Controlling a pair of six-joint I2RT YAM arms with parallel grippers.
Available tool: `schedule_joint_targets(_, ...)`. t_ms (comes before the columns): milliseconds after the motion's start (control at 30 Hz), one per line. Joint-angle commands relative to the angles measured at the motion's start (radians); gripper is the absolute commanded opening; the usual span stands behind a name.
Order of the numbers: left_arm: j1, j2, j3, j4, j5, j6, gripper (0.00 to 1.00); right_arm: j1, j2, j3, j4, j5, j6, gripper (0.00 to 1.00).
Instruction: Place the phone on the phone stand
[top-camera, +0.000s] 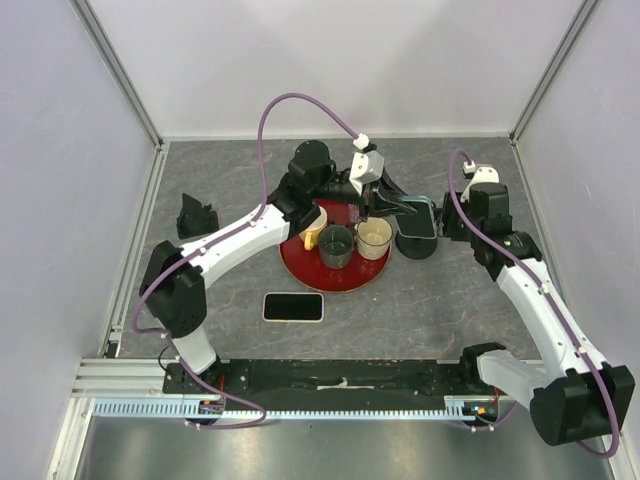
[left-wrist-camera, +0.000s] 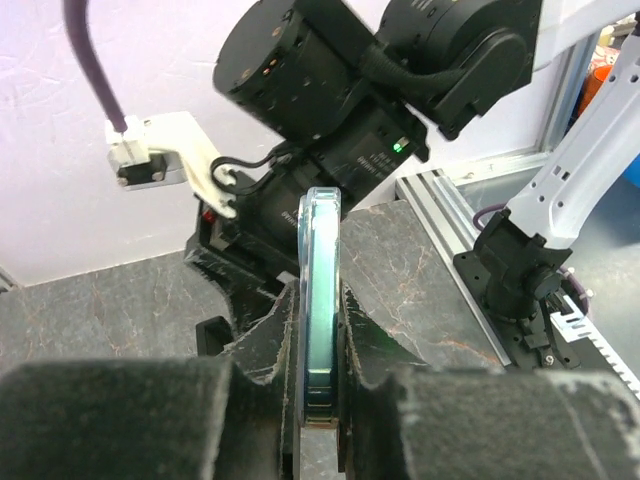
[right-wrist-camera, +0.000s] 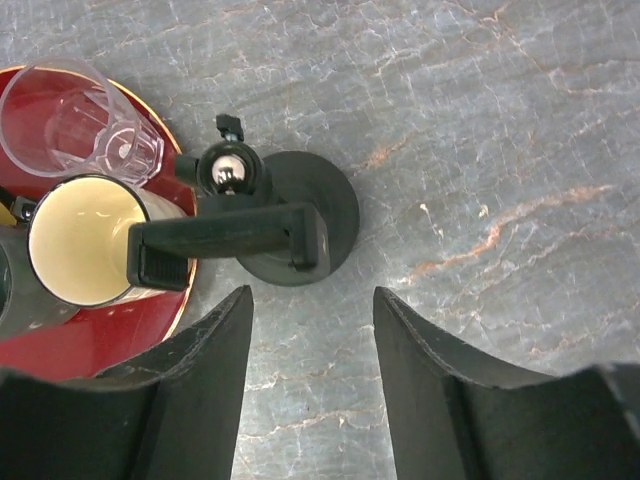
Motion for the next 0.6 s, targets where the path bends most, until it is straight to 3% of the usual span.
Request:
schedule_joint_targets(0,0.031,0.046,0.109,0.113,0.122,0.033,0.02,0.001,-0.079,0.04,-0.082,0.06,0.052,0.59)
schedule_joint_targets(267,0.044,0.109,0.145,0.202,0.14,-0.061,0.02,0.002,-0.107,-0.035,0.062,0.008,0.019,0.53)
schedule_joint_targets(567,0.061,0.037,0.059,0.22,0.044,-0.114,0.02,0.001,-0.081,-0.088,0.196,0.049,0.005,0.43)
